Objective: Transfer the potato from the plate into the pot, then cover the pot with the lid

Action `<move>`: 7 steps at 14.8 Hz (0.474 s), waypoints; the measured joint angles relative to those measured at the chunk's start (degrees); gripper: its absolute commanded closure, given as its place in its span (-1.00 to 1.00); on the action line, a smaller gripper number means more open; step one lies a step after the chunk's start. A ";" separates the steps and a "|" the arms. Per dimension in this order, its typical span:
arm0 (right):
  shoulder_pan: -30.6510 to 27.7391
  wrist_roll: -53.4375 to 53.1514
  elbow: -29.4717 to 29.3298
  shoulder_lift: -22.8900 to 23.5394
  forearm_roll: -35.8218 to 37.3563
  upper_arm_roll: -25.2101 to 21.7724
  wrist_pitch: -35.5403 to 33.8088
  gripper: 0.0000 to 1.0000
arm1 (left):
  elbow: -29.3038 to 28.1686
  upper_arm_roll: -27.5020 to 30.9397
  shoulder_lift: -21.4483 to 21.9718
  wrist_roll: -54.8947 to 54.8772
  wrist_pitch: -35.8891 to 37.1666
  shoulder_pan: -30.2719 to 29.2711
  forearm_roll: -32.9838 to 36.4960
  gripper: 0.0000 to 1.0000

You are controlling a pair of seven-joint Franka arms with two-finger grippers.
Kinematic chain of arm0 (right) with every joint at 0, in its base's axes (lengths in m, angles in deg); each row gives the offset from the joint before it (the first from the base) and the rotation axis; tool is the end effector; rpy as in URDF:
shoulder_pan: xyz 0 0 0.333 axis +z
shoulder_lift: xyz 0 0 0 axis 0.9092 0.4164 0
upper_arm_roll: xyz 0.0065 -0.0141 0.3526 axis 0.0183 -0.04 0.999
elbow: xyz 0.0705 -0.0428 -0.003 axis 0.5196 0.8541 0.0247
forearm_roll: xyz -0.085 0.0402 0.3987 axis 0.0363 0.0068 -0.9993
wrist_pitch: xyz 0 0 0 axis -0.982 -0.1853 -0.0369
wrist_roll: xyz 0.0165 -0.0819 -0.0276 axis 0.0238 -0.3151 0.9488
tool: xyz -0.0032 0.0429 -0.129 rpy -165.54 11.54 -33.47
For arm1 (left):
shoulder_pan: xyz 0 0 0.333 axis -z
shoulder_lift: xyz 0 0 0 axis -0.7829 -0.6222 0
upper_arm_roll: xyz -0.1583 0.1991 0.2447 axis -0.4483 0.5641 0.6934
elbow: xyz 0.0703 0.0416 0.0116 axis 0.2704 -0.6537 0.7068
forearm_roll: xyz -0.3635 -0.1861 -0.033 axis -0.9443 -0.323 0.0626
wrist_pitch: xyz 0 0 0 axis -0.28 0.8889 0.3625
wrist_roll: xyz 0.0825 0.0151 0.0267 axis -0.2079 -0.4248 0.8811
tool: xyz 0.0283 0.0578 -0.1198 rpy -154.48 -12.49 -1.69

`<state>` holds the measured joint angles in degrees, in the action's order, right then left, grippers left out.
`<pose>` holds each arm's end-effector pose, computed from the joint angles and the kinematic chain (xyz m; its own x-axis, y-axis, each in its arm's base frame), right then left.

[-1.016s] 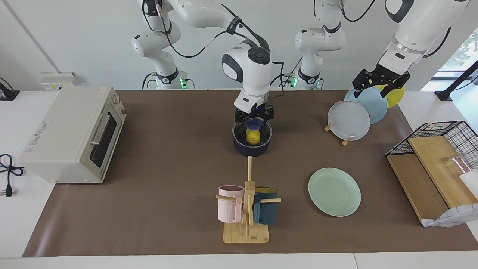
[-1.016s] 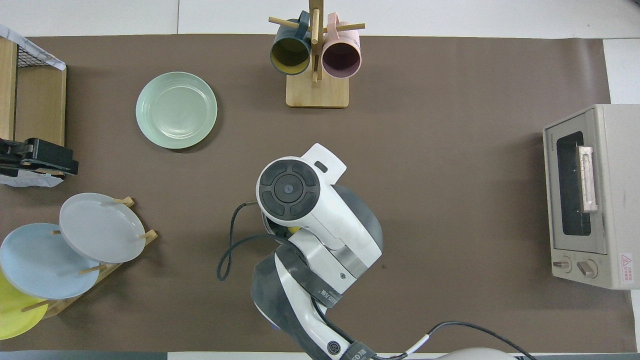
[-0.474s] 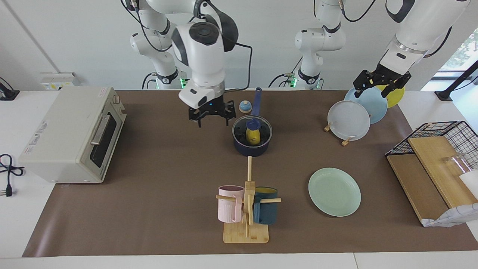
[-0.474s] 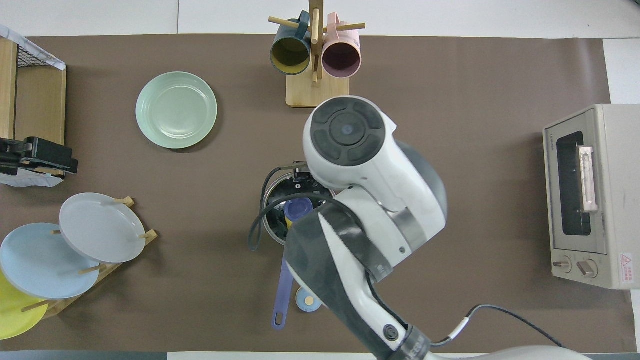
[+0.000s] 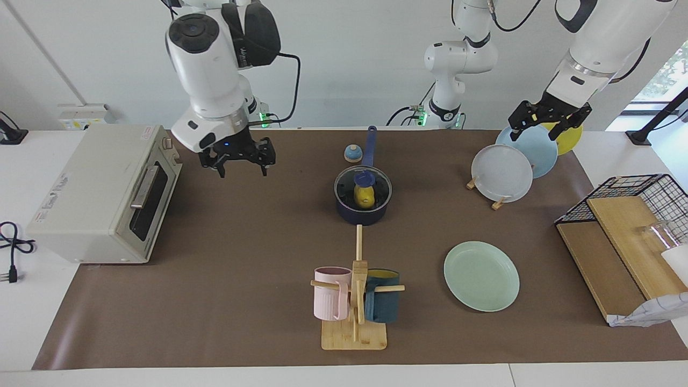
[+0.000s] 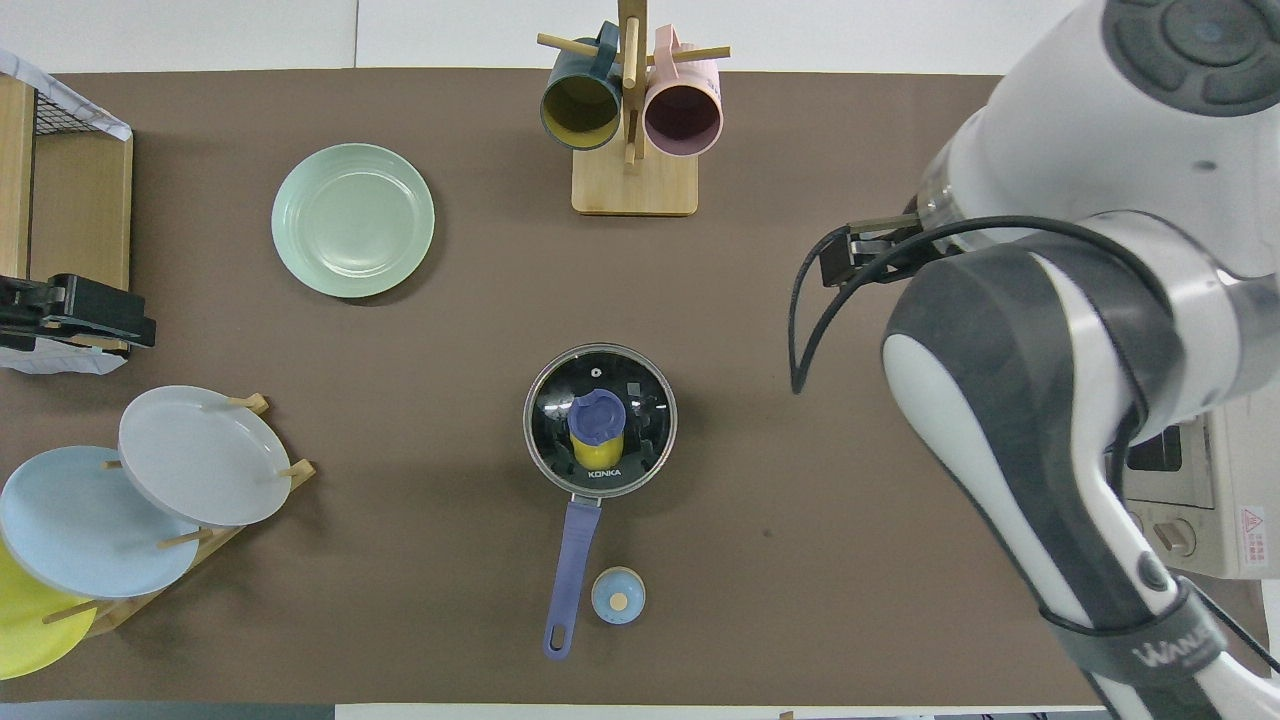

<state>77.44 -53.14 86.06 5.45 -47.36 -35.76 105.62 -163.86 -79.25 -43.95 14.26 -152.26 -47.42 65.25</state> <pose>0.6030 0.1105 0.6106 0.9985 0.0218 -0.0503 0.0230 -0.9995 0.0230 0.5463 -0.0470 0.6430 0.9970 -0.0553 -0.0548 -0.0543 -0.9984 0.0181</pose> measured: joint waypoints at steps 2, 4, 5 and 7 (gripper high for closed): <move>-0.67 0.00 -0.04 -1.08 0.84 0.01 -2.12 -1.00 | 0.00 0.00 0.00 0.00 0.00 0.00 0.00 -1.00; -1.93 0.68 0.17 -1.71 1.05 0.03 -4.61 -1.00 | 0.00 0.00 0.00 0.00 0.00 0.00 0.00 -1.00; -2.64 1.70 0.72 -2.22 1.09 0.01 -5.17 -1.00 | 0.00 0.00 0.00 0.00 0.00 0.00 0.00 -1.00; -3.72 3.00 2.33 -3.54 1.14 -0.01 -5.07 -1.00 | 0.00 0.00 0.00 0.00 0.00 0.00 0.00 -1.00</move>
<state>73.72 -50.15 88.39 1.91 -46.22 -35.78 100.55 -163.86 -79.25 -43.95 14.26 -152.26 -47.42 65.25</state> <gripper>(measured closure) 0.000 0.000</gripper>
